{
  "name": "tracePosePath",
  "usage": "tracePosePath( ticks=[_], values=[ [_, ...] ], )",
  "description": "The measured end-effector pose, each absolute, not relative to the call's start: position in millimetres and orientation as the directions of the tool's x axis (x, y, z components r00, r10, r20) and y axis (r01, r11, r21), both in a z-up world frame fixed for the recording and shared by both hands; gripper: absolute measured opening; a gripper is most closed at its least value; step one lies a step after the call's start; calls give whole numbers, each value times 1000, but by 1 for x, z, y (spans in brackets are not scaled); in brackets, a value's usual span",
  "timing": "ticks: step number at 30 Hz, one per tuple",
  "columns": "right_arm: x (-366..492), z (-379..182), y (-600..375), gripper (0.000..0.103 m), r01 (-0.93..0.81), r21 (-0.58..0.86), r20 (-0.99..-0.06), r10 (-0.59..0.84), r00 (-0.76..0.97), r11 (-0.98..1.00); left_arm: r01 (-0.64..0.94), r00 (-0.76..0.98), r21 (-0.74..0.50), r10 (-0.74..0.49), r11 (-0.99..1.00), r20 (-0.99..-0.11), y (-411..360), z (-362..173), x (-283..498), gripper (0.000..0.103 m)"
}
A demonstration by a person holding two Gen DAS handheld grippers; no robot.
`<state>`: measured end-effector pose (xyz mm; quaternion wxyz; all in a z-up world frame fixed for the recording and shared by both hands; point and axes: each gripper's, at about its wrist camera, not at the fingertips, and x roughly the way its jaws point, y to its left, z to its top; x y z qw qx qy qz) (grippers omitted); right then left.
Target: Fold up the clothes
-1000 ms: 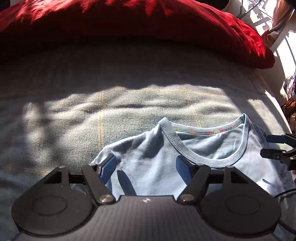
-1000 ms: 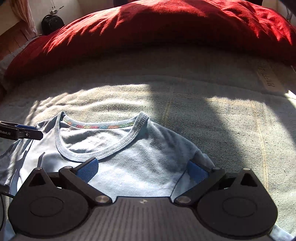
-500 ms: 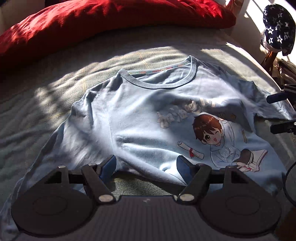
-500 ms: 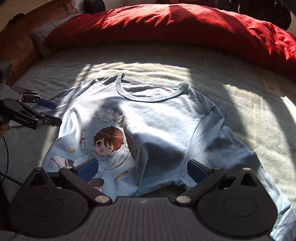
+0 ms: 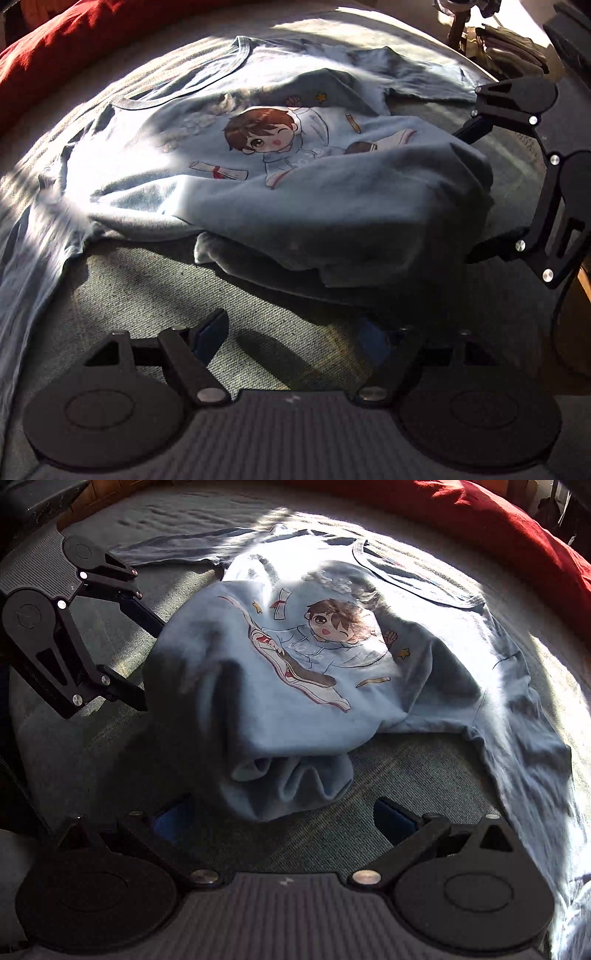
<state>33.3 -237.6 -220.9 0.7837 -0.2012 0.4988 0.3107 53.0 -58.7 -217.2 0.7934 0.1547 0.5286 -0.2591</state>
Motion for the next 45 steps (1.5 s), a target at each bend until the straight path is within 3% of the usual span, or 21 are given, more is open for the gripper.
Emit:
tracePosePath(
  ticks=[11, 17, 22, 34, 42, 45],
  values=[
    [104, -190, -235, 103, -619, -116, -820, 277, 501, 777, 510, 464, 5, -270, 860, -844, -44, -178, 129, 77],
    [163, -197, -237, 103, -534, -107, -791, 254, 557, 838, 451, 518, 47, -219, 891, -827, -35, -183, 191, 77],
    [200, -207, -242, 103, -467, -54, -801, 240, 548, 883, 406, 532, 7, -230, 914, -815, -22, -178, 216, 77],
    [151, -176, -267, 103, -493, 23, -798, 313, 514, 870, 452, 463, 37, -199, 891, -864, 1, -172, 146, 77],
    [99, -188, -262, 103, -559, 34, -840, 327, 432, 828, 572, 476, 148, -179, 807, -861, -34, -174, 84, 75],
    [88, -191, -257, 98, -560, 70, -849, 345, 401, 825, 619, 543, 271, -152, 738, -826, -55, -181, 71, 58]
  ],
)
